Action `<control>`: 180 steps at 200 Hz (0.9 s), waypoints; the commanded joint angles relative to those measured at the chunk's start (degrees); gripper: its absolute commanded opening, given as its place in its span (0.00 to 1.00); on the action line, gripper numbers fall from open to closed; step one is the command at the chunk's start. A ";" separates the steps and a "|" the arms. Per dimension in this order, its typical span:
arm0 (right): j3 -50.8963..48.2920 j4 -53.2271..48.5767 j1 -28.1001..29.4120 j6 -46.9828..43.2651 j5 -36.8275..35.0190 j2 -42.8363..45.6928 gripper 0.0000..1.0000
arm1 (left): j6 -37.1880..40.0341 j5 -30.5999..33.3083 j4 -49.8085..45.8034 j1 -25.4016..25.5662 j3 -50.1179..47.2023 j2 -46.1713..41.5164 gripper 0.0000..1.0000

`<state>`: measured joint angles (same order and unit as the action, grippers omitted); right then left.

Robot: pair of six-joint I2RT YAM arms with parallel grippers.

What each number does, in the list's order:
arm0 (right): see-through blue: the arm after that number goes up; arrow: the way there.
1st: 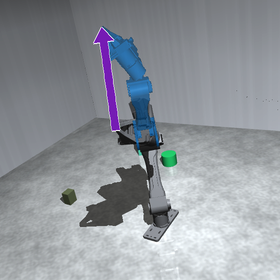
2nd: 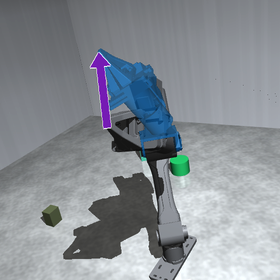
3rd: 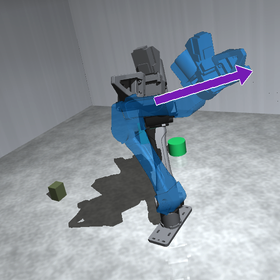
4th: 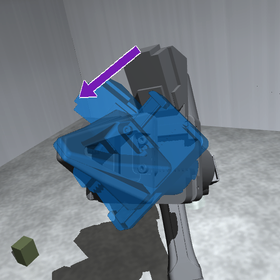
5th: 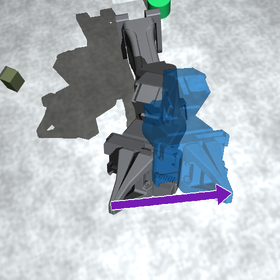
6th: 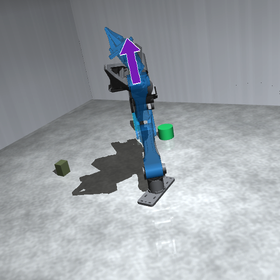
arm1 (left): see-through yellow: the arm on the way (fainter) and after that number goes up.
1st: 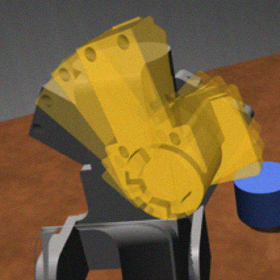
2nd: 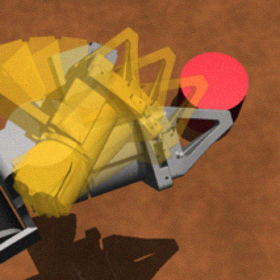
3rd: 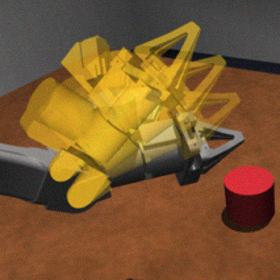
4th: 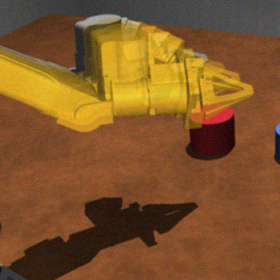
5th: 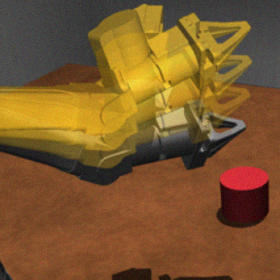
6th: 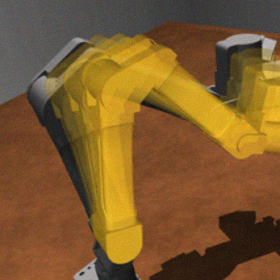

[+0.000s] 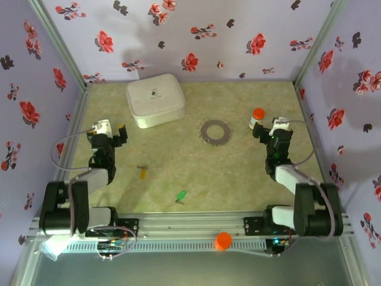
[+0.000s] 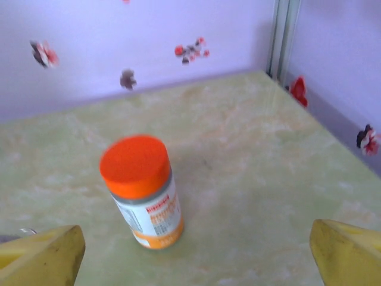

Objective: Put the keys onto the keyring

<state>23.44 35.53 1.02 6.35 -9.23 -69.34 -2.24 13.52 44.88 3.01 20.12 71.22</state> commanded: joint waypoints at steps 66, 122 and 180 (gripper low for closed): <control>9.54 -38.81 7.81 19.84 2.82 15.79 0.88 | -10.42 -3.48 -36.01 11.61 8.21 -23.12 0.97; 19.62 -56.37 17.81 22.60 11.77 6.36 0.83 | -21.75 2.43 -51.05 28.36 13.31 -23.32 0.96; 23.59 -64.18 28.79 21.51 13.97 -1.90 0.79 | -31.15 5.32 -58.24 39.79 15.57 -17.39 0.95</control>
<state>44.84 -22.76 27.09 27.24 2.55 -69.01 -26.81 16.40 -8.29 40.77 33.82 51.96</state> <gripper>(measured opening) 0.812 0.955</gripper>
